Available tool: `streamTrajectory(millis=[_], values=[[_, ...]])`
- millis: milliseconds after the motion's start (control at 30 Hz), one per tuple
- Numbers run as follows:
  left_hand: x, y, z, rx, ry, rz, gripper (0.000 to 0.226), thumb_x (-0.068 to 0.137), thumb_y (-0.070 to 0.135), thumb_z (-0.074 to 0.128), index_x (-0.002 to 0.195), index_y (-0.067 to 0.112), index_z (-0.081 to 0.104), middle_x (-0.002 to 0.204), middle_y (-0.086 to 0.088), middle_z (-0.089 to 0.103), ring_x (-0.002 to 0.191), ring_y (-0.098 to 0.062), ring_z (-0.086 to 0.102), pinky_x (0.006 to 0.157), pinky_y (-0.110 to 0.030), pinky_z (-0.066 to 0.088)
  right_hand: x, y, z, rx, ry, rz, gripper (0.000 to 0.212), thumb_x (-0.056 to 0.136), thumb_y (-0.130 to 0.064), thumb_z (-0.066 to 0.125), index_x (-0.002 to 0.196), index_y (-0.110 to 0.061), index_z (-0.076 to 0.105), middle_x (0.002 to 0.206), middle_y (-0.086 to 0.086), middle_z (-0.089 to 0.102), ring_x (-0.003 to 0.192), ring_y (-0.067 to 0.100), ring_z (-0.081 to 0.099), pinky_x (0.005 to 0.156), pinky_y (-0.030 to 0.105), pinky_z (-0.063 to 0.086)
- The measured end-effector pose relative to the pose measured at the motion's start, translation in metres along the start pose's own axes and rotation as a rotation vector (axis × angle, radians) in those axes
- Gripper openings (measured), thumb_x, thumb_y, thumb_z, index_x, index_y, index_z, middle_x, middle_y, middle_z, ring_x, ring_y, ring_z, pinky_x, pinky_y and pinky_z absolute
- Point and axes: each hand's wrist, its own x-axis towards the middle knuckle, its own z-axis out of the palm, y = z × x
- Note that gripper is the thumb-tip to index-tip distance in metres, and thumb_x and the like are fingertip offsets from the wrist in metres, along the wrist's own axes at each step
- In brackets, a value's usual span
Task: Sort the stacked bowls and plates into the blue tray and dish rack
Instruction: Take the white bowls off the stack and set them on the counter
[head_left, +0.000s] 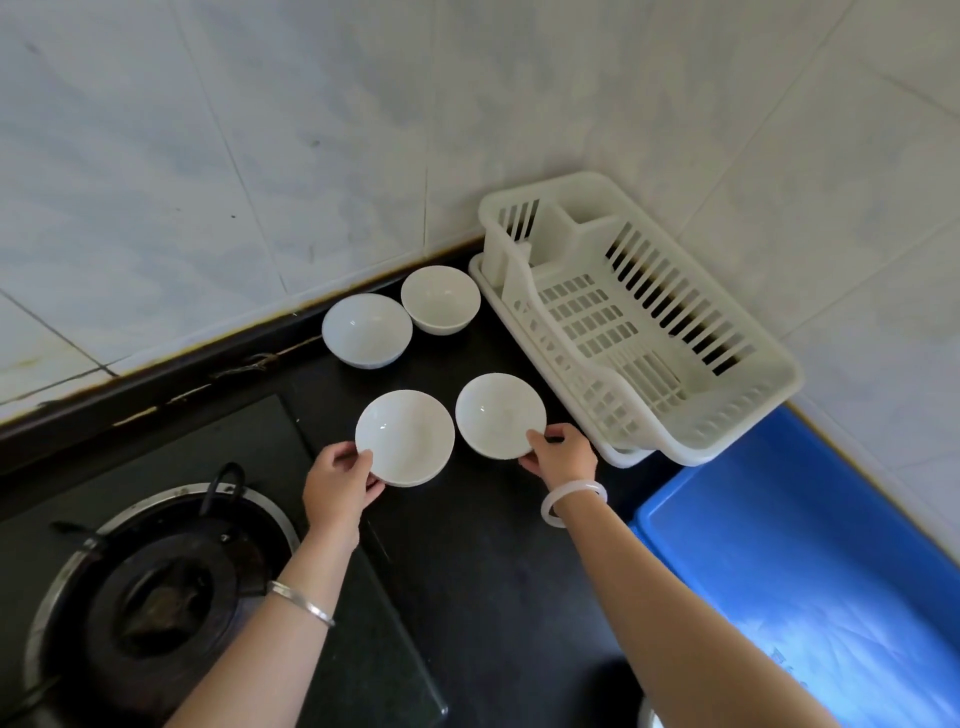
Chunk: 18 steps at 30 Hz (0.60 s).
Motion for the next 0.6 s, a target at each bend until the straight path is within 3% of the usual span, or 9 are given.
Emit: streamTrajectory(millis=[100, 167, 267, 600], values=[[-0.009, -0.01, -0.001, -0.102, -0.065, -0.076, 0.034, 0.091, 0.01, 0.056, 0.124, 0.011, 0.051, 0.108, -0.008, 0.059, 0.094, -0.027, 0.065, 0.076, -0.034, 0.053, -0.006, 0.005, 0.0, 0.124, -0.05, 0.033, 0.032, 0.087, -0.011, 0.062, 0.118, -0.017, 0.055, 0.105, 0.002, 0.058, 0.076, 0.011, 0.062, 0.049, 0.016, 0.053], [-0.013, -0.013, 0.0, -0.175, -0.072, -0.106, 0.037, 0.091, 0.009, 0.055, 0.127, 0.012, 0.05, 0.113, -0.006, 0.058, 0.098, -0.027, 0.064, 0.076, -0.032, 0.053, -0.009, 0.008, 0.001, 0.269, -0.085, 0.091, 0.041, 0.088, -0.007, 0.06, 0.127, -0.015, 0.052, 0.103, 0.0, 0.056, 0.082, 0.015, 0.062, 0.054, 0.02, 0.055], [-0.012, -0.011, 0.005, -0.199, -0.047, -0.103, 0.035, 0.091, 0.007, 0.054, 0.126, 0.012, 0.05, 0.111, -0.004, 0.056, 0.107, -0.028, 0.06, 0.076, -0.031, 0.053, -0.009, 0.009, 0.005, 0.394, -0.091, 0.135, 0.042, 0.088, -0.004, 0.059, 0.129, -0.013, 0.052, 0.11, 0.005, 0.057, 0.095, 0.025, 0.062, 0.065, 0.029, 0.059], [-0.001, 0.007, 0.025, -0.266, 0.003, -0.129, 0.024, 0.091, 0.008, 0.054, 0.114, 0.015, 0.052, 0.095, 0.003, 0.056, 0.105, -0.028, 0.063, 0.064, -0.023, 0.052, 0.007, -0.018, 0.029, 0.459, -0.066, 0.11, 0.04, 0.089, -0.001, 0.055, 0.128, -0.008, 0.053, 0.125, 0.015, 0.057, 0.104, 0.034, 0.062, 0.065, 0.027, 0.057]])
